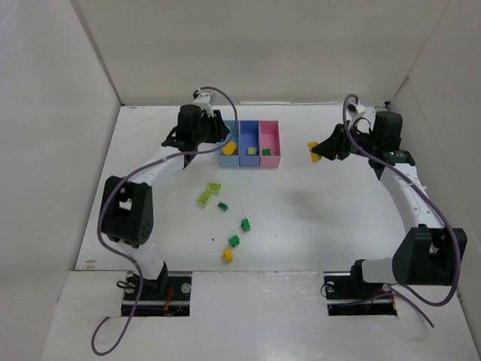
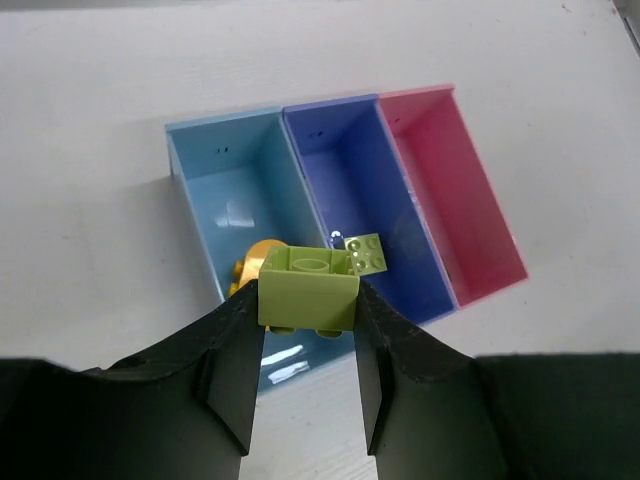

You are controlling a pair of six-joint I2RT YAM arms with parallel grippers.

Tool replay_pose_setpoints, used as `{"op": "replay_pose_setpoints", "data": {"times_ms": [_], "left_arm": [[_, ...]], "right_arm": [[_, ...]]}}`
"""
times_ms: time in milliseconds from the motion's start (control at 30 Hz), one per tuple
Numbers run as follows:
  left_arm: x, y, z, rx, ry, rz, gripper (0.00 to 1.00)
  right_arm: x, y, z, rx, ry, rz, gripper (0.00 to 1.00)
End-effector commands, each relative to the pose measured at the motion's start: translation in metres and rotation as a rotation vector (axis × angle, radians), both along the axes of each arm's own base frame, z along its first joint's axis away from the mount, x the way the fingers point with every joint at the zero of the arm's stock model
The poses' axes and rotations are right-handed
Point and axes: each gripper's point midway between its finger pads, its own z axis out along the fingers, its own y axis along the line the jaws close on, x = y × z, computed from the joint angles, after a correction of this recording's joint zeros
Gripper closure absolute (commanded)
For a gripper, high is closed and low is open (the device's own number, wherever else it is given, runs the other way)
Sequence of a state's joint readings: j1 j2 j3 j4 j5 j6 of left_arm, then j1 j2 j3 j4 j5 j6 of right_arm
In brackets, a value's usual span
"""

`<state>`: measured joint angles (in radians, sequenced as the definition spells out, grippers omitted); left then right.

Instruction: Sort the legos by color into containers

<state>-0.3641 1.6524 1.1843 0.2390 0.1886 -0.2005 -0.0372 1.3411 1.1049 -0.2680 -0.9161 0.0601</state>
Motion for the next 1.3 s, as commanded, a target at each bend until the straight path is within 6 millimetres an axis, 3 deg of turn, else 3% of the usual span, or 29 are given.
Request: {"op": "replay_pose_setpoints", "data": {"times_ms": [0, 33, 133, 167, 200, 533, 867, 1033, 1133, 1200, 1267], "left_arm": [[-0.001, -0.02, 0.006, -0.149, 0.137, -0.129, 0.82], [0.012, -0.02, 0.004, -0.151, 0.144, -0.128, 0.82], [0.021, -0.023, -0.008, -0.133, 0.176, -0.129, 0.82], [0.025, -0.022, -0.001, -0.132, 0.166, -0.121, 0.82], [0.024, -0.022, -0.009, -0.12, 0.182, -0.123, 0.82], [0.024, -0.019, -0.008, -0.056, 0.164, -0.113, 0.84], [0.023, -0.028, 0.005, 0.017, 0.156, -0.105, 0.84], [0.02, -0.02, 0.01, 0.051, 0.193, -0.072, 0.86], [0.016, -0.026, 0.03, 0.036, 0.187, -0.12, 0.84], [0.009, -0.04, 0.026, 0.03, 0.198, -0.178, 0.84], [0.009, -0.05, 0.02, 0.034, 0.188, -0.207, 0.84]], "right_arm": [[0.02, -0.011, 0.03, -0.048, -0.137, -0.095, 1.0], [0.023, -0.013, 0.027, -0.053, -0.127, -0.103, 1.0], [0.029, -0.012, 0.019, -0.063, -0.115, -0.117, 1.0], [0.031, -0.013, 0.015, -0.064, -0.103, -0.117, 1.0], [0.031, -0.013, 0.015, -0.064, -0.103, -0.117, 1.0], [0.055, -0.021, -0.011, -0.112, -0.061, -0.157, 1.0], [0.088, -0.028, 0.015, -0.286, -0.248, -0.328, 1.0], [0.09, -0.054, 0.013, -0.358, -0.224, -0.489, 1.0], [0.087, -0.06, 0.013, -0.384, -0.163, -0.514, 1.0], [0.088, -0.052, 0.024, -0.379, -0.189, -0.509, 1.0], [0.093, -0.059, 0.021, -0.396, -0.188, -0.543, 1.0]]}}
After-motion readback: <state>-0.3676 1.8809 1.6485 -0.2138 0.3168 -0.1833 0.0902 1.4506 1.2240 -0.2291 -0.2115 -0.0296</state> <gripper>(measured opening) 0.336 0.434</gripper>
